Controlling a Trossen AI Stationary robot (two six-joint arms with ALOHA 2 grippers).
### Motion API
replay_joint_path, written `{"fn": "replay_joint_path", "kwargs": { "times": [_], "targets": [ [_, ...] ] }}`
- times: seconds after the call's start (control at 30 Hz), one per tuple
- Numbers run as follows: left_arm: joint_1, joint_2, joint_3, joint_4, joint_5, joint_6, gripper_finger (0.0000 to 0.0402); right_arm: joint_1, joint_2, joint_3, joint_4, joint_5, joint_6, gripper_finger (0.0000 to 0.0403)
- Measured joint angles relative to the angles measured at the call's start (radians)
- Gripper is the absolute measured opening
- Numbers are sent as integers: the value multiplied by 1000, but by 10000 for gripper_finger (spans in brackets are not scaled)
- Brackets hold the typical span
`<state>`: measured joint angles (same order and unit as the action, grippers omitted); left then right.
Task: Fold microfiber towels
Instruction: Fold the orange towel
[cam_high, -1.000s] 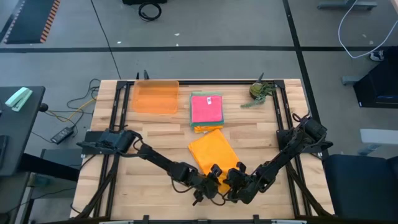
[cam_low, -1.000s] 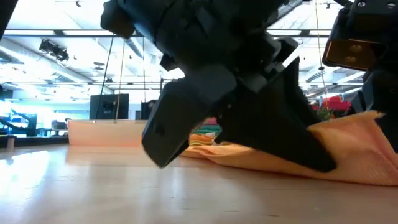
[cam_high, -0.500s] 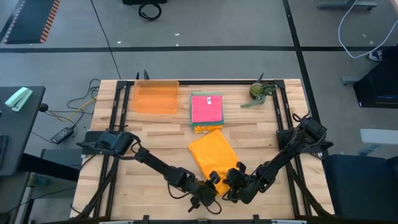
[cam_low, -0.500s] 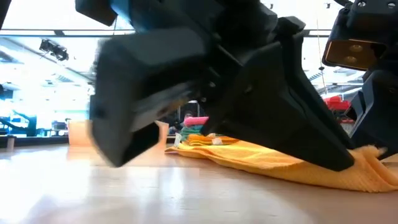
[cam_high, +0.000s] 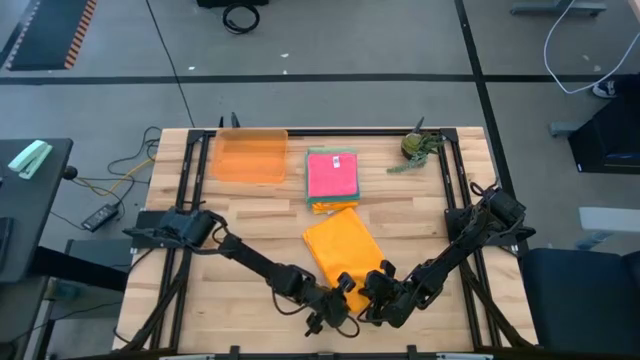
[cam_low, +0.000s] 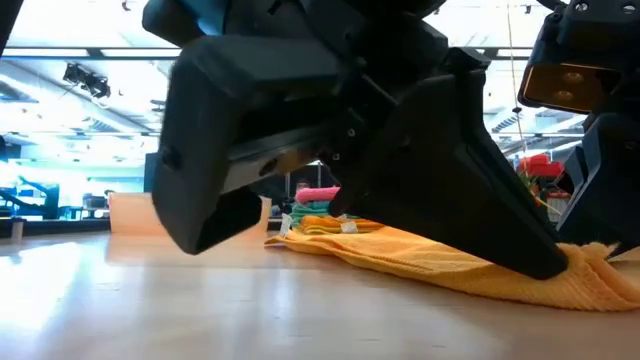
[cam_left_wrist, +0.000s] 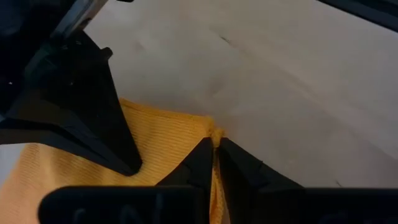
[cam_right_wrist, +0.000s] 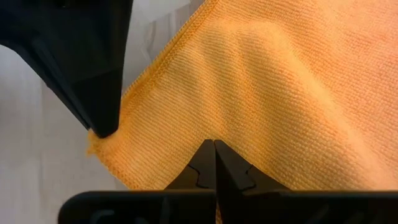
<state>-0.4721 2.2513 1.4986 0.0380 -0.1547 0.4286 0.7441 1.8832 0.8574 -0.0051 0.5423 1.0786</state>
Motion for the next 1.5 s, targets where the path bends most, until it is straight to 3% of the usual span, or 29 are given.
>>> {"fn": "replay_joint_path", "kwargs": {
  "times": [0.17,0.43,0.6,0.73,1.17,1.5],
  "targets": [
    [1,1,0,7,-1,1,58,0,0,0,0,0,1,0],
    [5,25,2,23,-8,-17,133,0,0,0,2,0,-2,0],
    [4,25,2,31,-8,-16,147,0,0,0,4,-1,-10,0],
    [4,26,2,33,-6,18,129,0,0,0,4,-1,-12,0],
    [-3,27,1,74,-7,28,16,0,0,0,4,-1,-13,0],
    [-34,9,0,-12,-10,-167,7,28,-147,-2,-86,-38,-218,33]
  ]
}}
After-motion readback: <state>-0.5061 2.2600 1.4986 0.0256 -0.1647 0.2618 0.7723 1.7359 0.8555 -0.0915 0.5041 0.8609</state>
